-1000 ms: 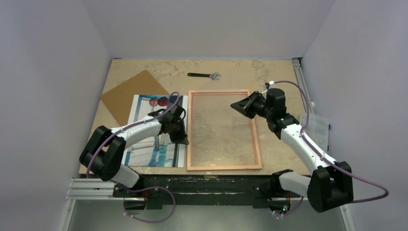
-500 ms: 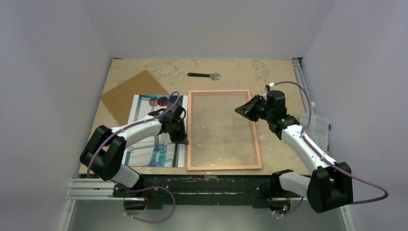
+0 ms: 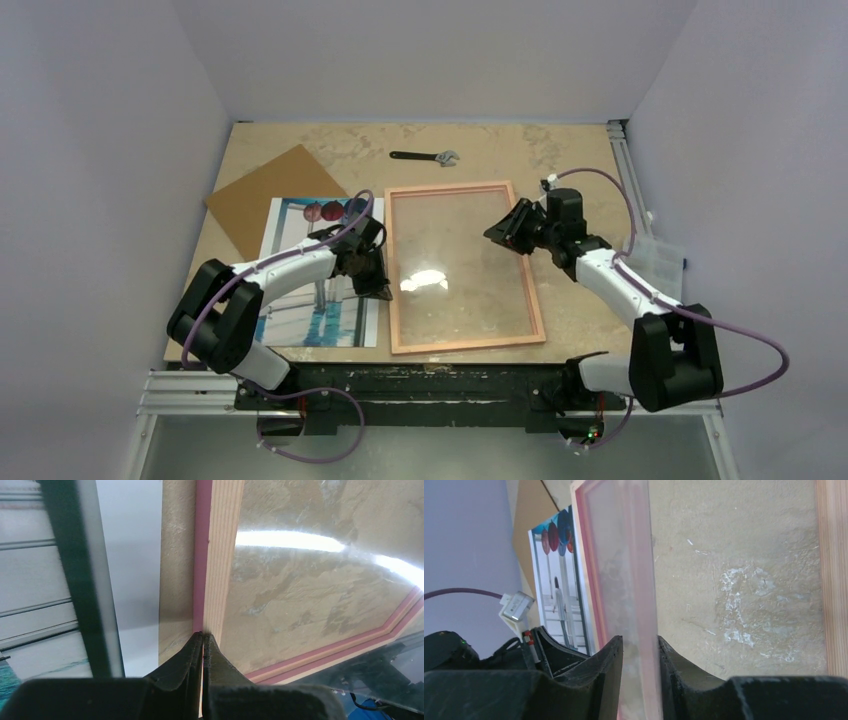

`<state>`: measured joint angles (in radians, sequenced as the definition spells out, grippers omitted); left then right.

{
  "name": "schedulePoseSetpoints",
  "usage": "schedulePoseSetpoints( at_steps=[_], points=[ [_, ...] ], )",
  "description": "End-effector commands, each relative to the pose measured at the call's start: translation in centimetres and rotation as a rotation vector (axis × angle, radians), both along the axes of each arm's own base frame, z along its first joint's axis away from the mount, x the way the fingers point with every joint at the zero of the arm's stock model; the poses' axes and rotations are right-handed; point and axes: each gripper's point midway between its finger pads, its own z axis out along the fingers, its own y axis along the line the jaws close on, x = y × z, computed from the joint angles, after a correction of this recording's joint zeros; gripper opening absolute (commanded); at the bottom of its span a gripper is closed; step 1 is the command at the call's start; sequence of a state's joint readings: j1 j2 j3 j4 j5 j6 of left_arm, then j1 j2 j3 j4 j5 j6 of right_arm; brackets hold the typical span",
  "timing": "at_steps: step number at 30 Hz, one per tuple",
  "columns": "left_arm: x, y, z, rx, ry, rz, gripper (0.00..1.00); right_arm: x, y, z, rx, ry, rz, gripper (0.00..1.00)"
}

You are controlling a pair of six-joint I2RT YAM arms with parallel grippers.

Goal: Put the photo into the frame
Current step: Place the photo frame item in the photo frame.

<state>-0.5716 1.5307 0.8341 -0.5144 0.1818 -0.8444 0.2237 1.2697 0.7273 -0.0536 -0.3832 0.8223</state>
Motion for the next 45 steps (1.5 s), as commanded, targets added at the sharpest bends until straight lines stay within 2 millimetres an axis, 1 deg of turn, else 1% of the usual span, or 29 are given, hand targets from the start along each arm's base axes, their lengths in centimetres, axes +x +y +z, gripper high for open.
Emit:
schedulePoseSetpoints(
  at_steps=[1,6,7,9,12,16,21,25,31,38,45],
  points=[
    [-1.7,3.4,-4.6,0.189,0.064,-0.017,0.00,-1.2,2.0,-0.3,0.023,-0.003,0.125,0.31],
    [-1.9,3.4,-4.7,0.192,0.069,-0.020,0.00,-1.2,1.9,-0.8,-0.005,0.007,0.146,0.37],
    [-1.9,3.4,-4.8,0.194,0.071,-0.021,0.00,-1.3,1.9,-0.9,-0.011,0.009,0.151,0.40],
    [-1.9,3.4,-4.8,0.193,0.072,-0.023,0.00,-1.3,1.8,-1.3,-0.025,0.019,0.159,0.49],
    [-1.8,3.2,-4.7,0.190,0.070,-0.026,0.00,-1.4,1.7,-1.8,-0.041,0.036,0.171,0.58],
    [-1.7,3.1,-4.7,0.188,0.071,-0.025,0.00,-1.4,1.8,-1.9,-0.046,0.028,0.184,0.67],
    [-1.7,2.8,-4.9,0.184,0.073,-0.030,0.00,-1.0,1.4,-1.9,-0.079,0.028,0.173,0.75],
    [-1.8,2.9,-4.9,0.193,0.075,-0.038,0.00,-0.9,1.0,-2.1,-0.114,0.034,0.168,0.79],
    [-1.8,3.0,-4.8,0.193,0.075,-0.034,0.00,-0.9,0.1,-2.7,-0.172,0.058,0.156,0.82],
    [-1.8,2.6,-4.8,0.187,0.072,-0.039,0.00,-0.9,-0.8,-3.0,-0.231,0.062,0.143,0.87],
    [-1.7,2.7,-4.7,0.199,0.073,-0.040,0.00,-1.0,-1.3,-3.0,-0.261,0.063,0.134,0.89]
  ],
)
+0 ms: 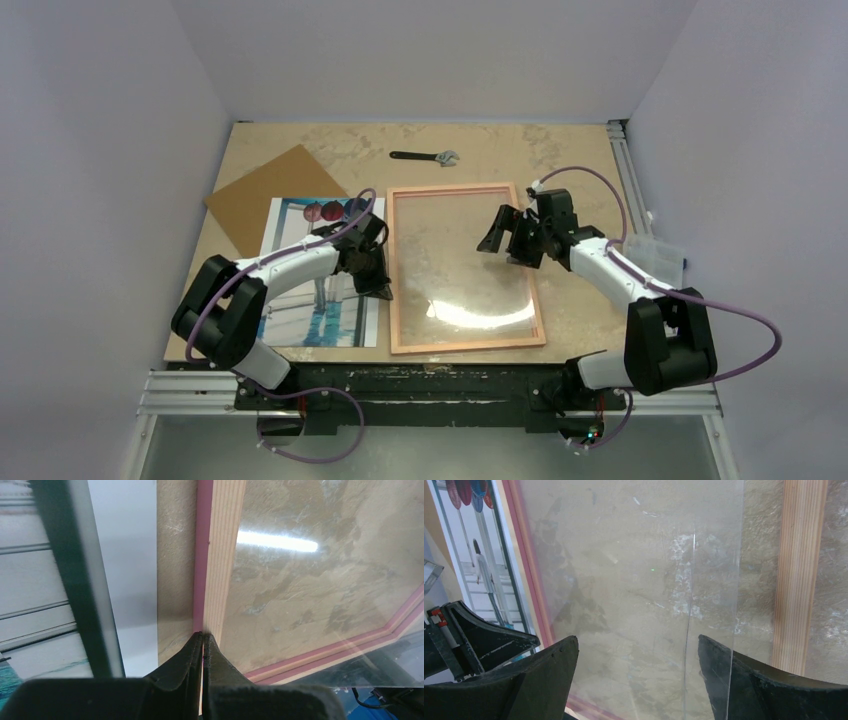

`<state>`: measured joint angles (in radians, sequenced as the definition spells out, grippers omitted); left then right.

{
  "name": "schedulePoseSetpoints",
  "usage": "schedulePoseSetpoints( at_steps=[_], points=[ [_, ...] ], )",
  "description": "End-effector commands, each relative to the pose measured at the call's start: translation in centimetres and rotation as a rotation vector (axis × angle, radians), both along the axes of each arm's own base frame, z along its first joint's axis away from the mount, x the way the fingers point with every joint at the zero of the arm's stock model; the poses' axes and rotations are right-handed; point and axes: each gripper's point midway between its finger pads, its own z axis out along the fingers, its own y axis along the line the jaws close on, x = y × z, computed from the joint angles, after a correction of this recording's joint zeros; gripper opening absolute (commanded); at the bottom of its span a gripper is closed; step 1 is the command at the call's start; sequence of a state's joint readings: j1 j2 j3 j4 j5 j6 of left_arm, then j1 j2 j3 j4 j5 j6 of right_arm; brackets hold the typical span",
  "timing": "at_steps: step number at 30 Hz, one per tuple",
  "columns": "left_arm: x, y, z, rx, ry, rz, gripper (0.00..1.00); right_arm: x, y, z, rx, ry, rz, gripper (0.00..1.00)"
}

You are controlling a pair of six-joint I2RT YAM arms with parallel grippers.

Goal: Put the photo into the frame
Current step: Place the photo frame item in the photo frame.

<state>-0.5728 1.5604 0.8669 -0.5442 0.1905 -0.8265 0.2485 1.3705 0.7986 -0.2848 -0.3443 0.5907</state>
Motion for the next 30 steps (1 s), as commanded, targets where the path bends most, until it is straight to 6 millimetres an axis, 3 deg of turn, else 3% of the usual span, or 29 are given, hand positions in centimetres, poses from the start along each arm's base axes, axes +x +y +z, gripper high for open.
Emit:
schedulePoseSetpoints(
  at_steps=[1,30],
  points=[
    [-1.7,2.9,-4.6,0.192,0.049,-0.024,0.00,1.3,-0.3,1.8,-0.036,-0.069,-0.001,0.89],
    [-1.7,2.4,-4.6,0.197,0.045,-0.036,0.00,1.1,-2.9,1.5,-0.185,-0.049,-0.044,0.89]
  ],
)
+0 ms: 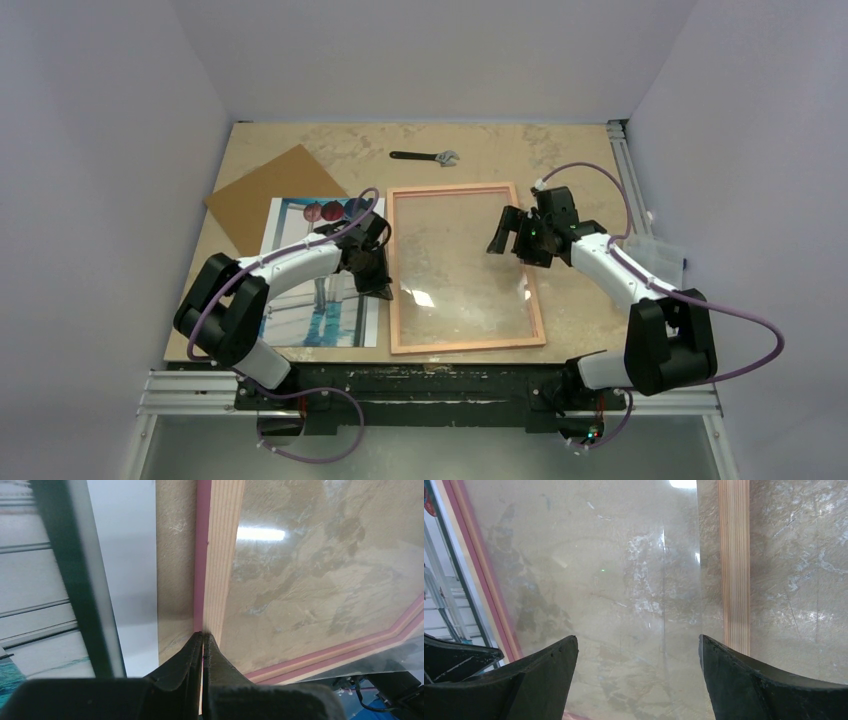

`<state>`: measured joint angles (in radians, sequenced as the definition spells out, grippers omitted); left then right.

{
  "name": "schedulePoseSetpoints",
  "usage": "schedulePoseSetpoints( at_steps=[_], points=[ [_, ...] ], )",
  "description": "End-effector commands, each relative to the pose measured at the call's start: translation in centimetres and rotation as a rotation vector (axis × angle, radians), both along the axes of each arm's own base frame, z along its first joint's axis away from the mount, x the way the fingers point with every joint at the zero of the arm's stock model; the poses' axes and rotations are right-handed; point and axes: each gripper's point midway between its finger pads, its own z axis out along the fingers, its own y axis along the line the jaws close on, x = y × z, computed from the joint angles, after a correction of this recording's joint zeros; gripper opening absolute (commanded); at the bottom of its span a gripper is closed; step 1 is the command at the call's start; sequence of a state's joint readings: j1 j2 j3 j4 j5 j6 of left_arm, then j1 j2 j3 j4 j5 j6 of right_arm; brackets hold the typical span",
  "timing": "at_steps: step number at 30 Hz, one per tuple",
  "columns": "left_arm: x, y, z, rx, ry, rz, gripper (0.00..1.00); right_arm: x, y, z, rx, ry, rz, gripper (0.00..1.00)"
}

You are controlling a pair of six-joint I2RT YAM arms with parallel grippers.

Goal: Put the photo into the frame
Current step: Place the photo frame item in the photo frame.

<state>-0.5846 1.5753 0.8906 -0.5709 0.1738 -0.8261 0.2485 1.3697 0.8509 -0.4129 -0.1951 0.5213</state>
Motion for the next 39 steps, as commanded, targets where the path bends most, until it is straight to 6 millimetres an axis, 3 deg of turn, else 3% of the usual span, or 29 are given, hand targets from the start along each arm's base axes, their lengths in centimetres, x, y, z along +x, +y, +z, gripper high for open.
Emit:
schedulePoseSetpoints(
  at_steps=[1,23,30,35,39],
  points=[
    [-1.6,2.5,-4.6,0.171,0.035,-0.031,0.00,1.0,-0.2,2.0,-0.022,-0.063,-0.004,0.89],
    [-0.4,2.4,-0.4,0.123,-0.127,-0.027,0.01,1.0,-0.9,3.9,-0.044,-0.103,-0.018,0.89],
    [0.4,1.7,2.7,0.028,-0.255,-0.009,0.19,1.0,-1.0,5.1,-0.042,-0.132,-0.025,0.89],
    [0.9,0.3,4.7,-0.092,-0.339,-0.007,0.50,0.7,-0.6,5.9,-0.014,-0.145,-0.012,0.89],
    [1.2,-0.7,5.1,-0.154,-0.360,-0.009,0.61,0.6,-0.3,6.0,0.002,-0.148,-0.003,0.89]
  ],
)
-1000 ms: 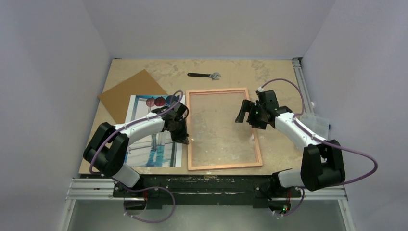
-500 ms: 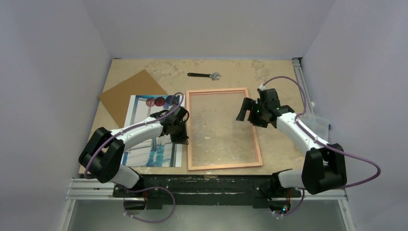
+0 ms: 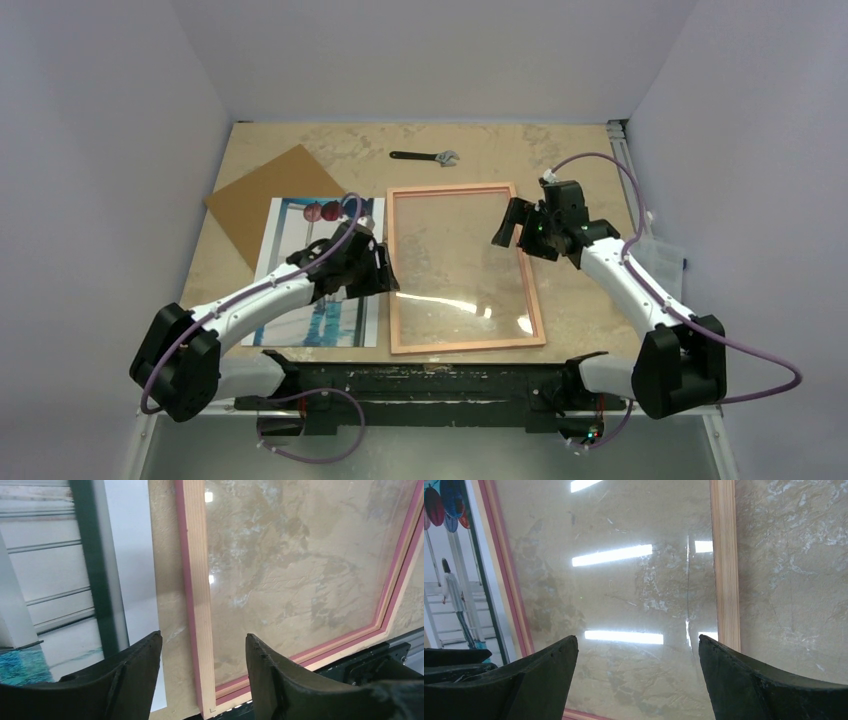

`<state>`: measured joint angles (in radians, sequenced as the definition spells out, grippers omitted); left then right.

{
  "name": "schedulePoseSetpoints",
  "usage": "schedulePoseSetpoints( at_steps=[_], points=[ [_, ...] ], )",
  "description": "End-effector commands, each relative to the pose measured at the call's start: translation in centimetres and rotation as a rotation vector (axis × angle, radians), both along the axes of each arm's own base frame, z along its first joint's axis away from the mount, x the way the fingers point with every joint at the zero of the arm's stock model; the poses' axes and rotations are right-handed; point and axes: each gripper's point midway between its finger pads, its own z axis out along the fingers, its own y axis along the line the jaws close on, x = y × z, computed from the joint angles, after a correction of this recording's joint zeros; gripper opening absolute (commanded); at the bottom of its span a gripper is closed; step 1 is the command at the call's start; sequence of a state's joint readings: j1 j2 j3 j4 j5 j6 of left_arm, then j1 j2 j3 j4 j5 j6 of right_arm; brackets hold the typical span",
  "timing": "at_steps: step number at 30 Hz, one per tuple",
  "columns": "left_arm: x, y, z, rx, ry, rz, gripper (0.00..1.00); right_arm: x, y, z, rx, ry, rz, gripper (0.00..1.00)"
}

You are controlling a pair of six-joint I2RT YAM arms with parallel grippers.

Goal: Put the photo into the frame
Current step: Place the photo frame item in the photo frame, then move the photo frame to the center of the board.

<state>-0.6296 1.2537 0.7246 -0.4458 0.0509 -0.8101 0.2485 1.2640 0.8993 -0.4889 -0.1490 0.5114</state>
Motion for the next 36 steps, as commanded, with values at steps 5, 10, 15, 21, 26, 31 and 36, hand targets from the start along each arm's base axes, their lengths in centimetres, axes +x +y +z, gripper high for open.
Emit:
schedulePoseSetpoints(
  at_steps=[5,10,15,21,26,31,36],
  points=[
    [1.4,-1.6,-0.4,-0.063,-0.039,0.013,0.61,0.1,0.8,2.2,0.038,-0.053,0.033,0.89],
    [1.2,-1.6,-2.2,0.029,0.012,0.015,0.57,-0.2,1.0,2.5,0.057,-0.064,0.033,0.89],
    [1.3,-2.3,-3.6,0.131,0.033,-0.004,0.50,-0.4,1.1,2.6,0.071,-0.068,0.035,0.89],
    [1.3,-3.5,-4.6,0.195,0.054,-0.040,0.38,-0.6,1.3,2.5,0.083,-0.065,0.037,0.89],
    [1.6,-4.3,-3.9,0.201,0.037,-0.063,0.22,-0.6,1.4,2.8,0.095,-0.074,0.039,0.88],
    [1.5,-5.3,-3.6,0.195,0.025,-0.086,0.05,-0.5,1.6,2.8,0.101,-0.070,0.045,0.88],
    [1.5,-6.0,-3.5,0.210,0.018,-0.113,0.00,-0.6,1.7,2.8,0.105,-0.071,0.046,0.88]
  ],
)
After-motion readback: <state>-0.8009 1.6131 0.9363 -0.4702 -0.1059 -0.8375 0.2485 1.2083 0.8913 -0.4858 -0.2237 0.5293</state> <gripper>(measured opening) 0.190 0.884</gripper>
